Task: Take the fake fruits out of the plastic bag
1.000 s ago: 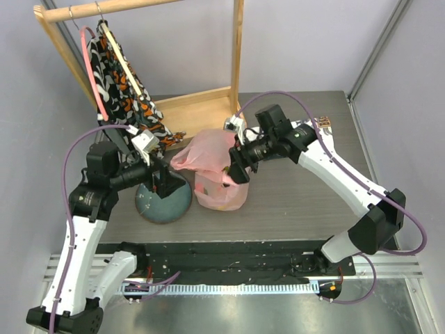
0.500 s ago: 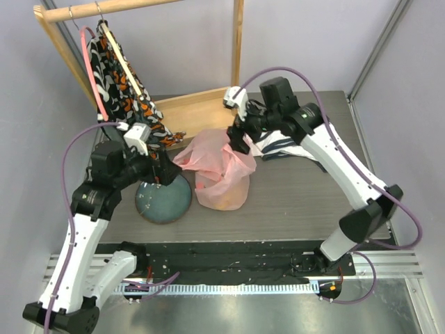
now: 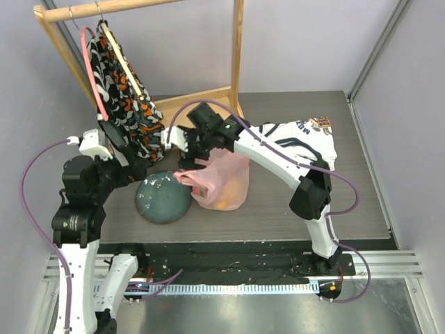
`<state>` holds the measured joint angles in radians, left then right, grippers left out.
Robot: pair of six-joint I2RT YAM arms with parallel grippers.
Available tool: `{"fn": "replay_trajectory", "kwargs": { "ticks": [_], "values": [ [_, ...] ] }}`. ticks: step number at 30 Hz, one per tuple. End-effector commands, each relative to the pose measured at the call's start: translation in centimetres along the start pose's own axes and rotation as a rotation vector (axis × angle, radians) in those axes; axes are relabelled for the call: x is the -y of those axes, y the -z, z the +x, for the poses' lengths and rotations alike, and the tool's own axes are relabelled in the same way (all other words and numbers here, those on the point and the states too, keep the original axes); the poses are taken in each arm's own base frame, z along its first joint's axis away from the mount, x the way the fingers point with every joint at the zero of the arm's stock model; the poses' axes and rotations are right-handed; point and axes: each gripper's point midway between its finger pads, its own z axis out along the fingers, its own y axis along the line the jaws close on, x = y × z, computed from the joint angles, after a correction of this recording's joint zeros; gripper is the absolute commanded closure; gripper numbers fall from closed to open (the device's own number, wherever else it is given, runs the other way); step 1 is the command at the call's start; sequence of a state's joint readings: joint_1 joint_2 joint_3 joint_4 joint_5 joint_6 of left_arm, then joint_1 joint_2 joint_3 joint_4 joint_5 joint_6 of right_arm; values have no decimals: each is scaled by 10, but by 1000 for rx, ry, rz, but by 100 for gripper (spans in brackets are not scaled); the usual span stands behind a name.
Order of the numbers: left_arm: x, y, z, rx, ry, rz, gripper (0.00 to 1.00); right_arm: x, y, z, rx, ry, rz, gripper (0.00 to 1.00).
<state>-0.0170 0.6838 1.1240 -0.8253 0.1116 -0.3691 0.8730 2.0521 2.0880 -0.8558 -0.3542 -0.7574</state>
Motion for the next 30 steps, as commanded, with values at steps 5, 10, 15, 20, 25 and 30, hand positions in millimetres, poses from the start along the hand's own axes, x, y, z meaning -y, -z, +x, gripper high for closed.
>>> {"fn": "replay_trajectory", "kwargs": {
  "ticks": [5,10,15,20,25,30],
  "values": [
    [-3,19,-21,124,7,-20,0,-2,30,-55,-5,239,173,10],
    [-5,18,-17,137,-9,-12,0,-26,34,-46,-27,264,99,10],
    [-2,19,-23,167,-2,6,0,-35,6,-23,-149,303,119,9],
    [2,23,-26,175,8,22,0,-3,-13,-7,-239,300,286,11],
    [6,24,-26,174,4,45,0,23,-16,-27,-168,216,380,59],
    [36,31,-35,180,-18,202,2,77,74,-76,56,-3,569,99]
  ]
}}
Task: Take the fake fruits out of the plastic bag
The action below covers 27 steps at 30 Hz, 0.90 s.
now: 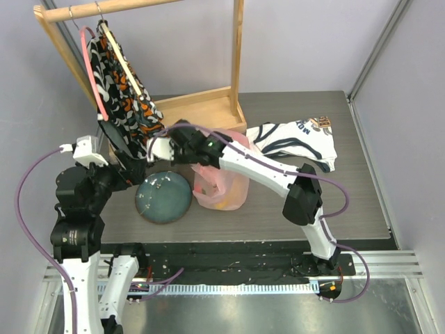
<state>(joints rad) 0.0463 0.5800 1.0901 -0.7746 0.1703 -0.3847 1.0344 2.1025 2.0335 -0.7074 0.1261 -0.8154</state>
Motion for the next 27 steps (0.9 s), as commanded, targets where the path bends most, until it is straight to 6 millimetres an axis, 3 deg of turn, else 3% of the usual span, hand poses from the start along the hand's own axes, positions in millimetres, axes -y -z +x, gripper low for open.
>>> {"fn": "replay_trajectory", "kwargs": {
  "ticks": [1,2,4,5,10,13,14,16,17,19,20,21,23,25,27],
  "values": [
    [44,6,-28,68,-44,220,3,125,109,-27,244,-331,304,99],
    [54,8,-31,68,-62,279,3,139,136,-29,286,-369,331,99],
    [83,10,-31,41,-96,463,4,151,154,-10,287,-479,336,99],
    [94,12,-34,35,-104,523,4,158,175,-5,302,-515,357,99],
    [133,-3,-34,-106,-124,759,4,177,212,31,297,-713,432,99],
    [160,-24,-20,-214,-235,836,3,187,216,63,264,-835,472,99],
    [184,-26,-13,-262,-272,910,3,188,211,85,235,-902,477,99],
    [200,-34,-5,-298,-312,949,2,183,201,102,220,-971,437,99],
    [213,-45,14,-363,-321,976,2,187,201,125,197,-1049,450,99],
    [229,-47,23,-398,-355,1013,2,185,192,140,188,-1118,403,99],
    [245,-50,45,-457,-387,1064,2,181,191,142,196,-1143,357,99],
    [251,-46,55,-490,-405,1086,2,184,192,154,186,-1163,354,99],
    [273,-30,73,-516,-476,1174,1,179,188,159,178,-1167,313,99],
    [280,-30,88,-548,-486,1195,0,174,183,169,151,-1157,307,99],
    [284,-34,89,-542,-477,1186,0,172,182,170,151,-1177,299,99]
  ]
}}
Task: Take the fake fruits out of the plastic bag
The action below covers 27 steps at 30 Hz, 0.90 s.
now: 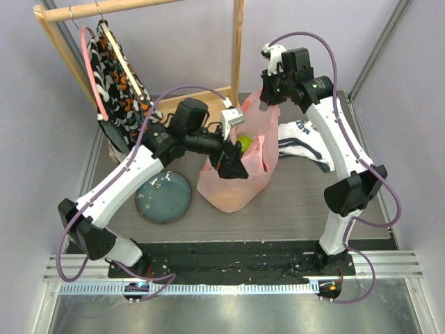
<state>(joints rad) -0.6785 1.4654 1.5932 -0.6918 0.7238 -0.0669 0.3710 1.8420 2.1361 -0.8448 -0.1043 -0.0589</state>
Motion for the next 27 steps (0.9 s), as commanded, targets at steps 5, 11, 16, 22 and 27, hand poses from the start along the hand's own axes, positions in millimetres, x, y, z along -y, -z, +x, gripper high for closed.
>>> {"fn": "replay_trajectory", "kwargs": {
  "ticks": [5,11,16,22,27],
  "values": [
    [20,8,-17,48,-29,3,0,-25,14,5,16,-49,-98,99],
    [6,-8,-39,149,64,-69,0,-11,17,17,-1,-10,-28,99],
    [-1,-35,-67,210,49,-105,0,-11,15,20,-5,-12,-25,99],
    [2,-81,-65,154,50,-84,2,-5,14,15,10,4,-7,99],
    [-14,-108,-48,88,64,-142,9,-1,16,11,20,0,0,99]
  ]
}}
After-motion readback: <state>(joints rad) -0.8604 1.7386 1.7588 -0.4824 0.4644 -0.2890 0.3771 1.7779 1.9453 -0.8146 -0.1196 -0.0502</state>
